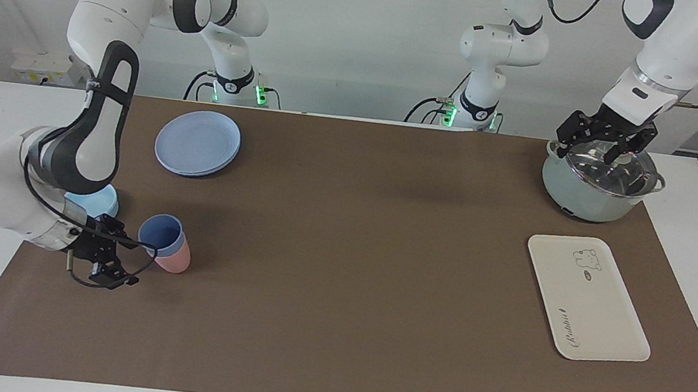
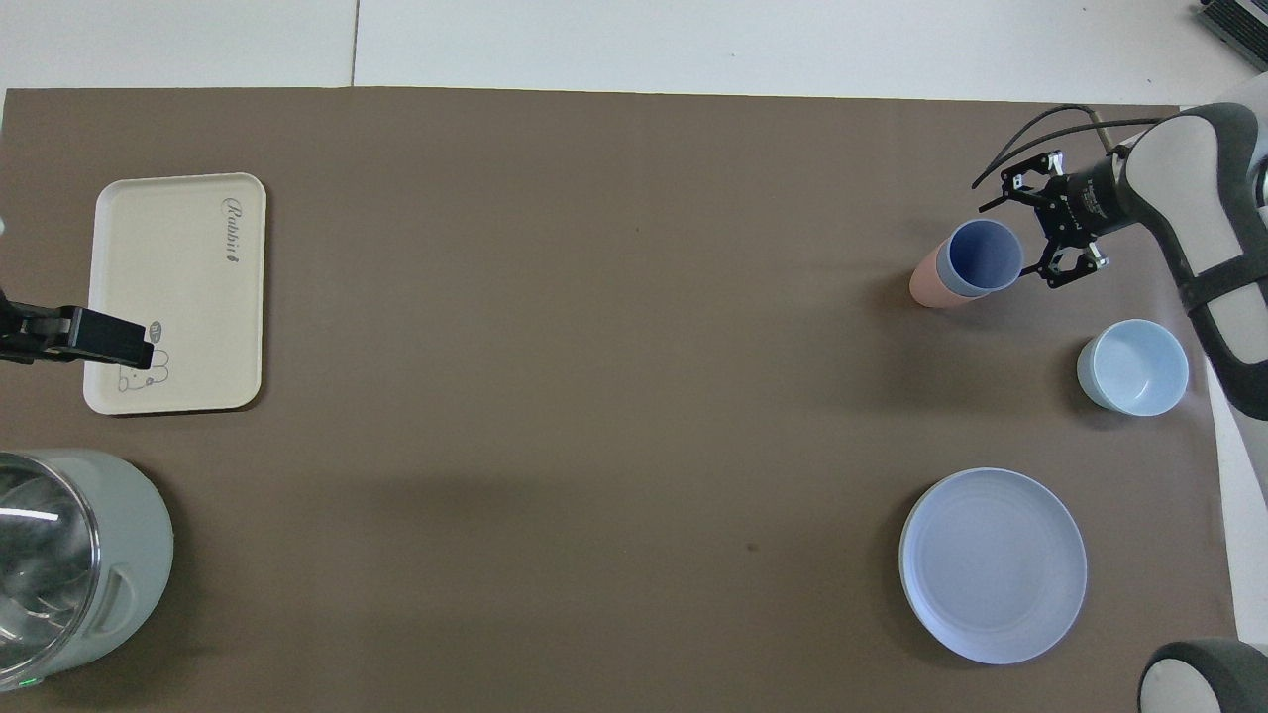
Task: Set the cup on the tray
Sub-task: 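Close the right gripper around the nested cups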
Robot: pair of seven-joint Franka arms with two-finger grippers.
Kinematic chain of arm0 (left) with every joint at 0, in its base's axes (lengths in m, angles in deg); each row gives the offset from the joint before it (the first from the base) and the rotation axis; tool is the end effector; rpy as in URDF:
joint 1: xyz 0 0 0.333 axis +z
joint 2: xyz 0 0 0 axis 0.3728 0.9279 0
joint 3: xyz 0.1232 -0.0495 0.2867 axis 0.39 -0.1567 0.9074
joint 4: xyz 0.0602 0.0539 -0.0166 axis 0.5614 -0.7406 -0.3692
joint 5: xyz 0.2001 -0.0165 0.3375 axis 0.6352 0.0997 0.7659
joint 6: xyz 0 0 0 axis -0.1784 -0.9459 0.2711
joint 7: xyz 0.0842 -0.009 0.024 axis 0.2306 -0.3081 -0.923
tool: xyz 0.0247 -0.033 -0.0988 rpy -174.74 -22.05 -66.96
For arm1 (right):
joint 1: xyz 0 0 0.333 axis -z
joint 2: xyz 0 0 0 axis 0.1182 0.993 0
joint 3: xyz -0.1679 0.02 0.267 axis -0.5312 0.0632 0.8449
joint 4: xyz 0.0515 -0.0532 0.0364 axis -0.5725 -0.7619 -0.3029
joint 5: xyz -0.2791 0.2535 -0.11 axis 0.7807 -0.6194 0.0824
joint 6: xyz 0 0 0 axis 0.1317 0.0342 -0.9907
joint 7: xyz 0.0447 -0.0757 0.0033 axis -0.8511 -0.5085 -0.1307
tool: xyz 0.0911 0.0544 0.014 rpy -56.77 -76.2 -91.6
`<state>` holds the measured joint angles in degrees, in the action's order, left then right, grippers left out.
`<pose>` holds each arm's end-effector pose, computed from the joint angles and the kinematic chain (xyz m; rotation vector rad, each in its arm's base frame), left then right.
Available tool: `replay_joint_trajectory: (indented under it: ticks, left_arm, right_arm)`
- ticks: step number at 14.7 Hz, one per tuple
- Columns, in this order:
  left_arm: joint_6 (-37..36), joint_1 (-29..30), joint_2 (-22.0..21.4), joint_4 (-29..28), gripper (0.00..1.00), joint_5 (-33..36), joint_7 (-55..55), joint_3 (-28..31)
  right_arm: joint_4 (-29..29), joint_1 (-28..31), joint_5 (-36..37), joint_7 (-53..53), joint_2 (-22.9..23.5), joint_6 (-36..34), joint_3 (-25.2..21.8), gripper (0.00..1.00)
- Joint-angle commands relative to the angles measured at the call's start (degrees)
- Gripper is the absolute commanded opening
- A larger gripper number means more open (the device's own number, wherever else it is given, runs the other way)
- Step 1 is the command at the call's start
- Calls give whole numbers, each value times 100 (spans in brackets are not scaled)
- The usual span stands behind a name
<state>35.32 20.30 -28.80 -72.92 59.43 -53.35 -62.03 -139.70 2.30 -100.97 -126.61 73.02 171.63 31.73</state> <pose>0.5298 -0.0213 0.6197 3.1268 -0.1737 -0.0519 0.7169 -0.1088 0.3294 -2.3534 1.6087 0.4012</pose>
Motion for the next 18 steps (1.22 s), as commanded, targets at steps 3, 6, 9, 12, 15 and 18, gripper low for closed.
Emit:
replay_joint_trajectory:
  ticks: [3, 6, 9, 12, 15, 18]
  left_arm:
    - [-48, 53, -62, -60, 100, -67, 11, -21]
    - [-48, 53, -62, -60, 100, -67, 11, -21]
    - [-48, 53, -62, -60, 100, -67, 11, -21]
    - [-48, 53, -62, -60, 100, -67, 11, -21]
    - [-48, 53, -62, -60, 100, -67, 11, -21]
    - [-48, 45, -63, -60, 100, -67, 11, -21]
  right_arm:
    - [-768, 110, -569, 285, -227, 35, 109, 95]
    - [-988, 93, -866, 286, -315, 27, 109, 95]
    - [-1102, 66, -1078, 286, -368, 0, 118, 95]
    - [-1330, 49, -1482, 277, -473, -35, 109, 79]
    - [-1532, -13, -1834, 338, -578, -123, 118, 0]
    - [-1734, -48, -1853, 338, -762, -149, 118, 0]
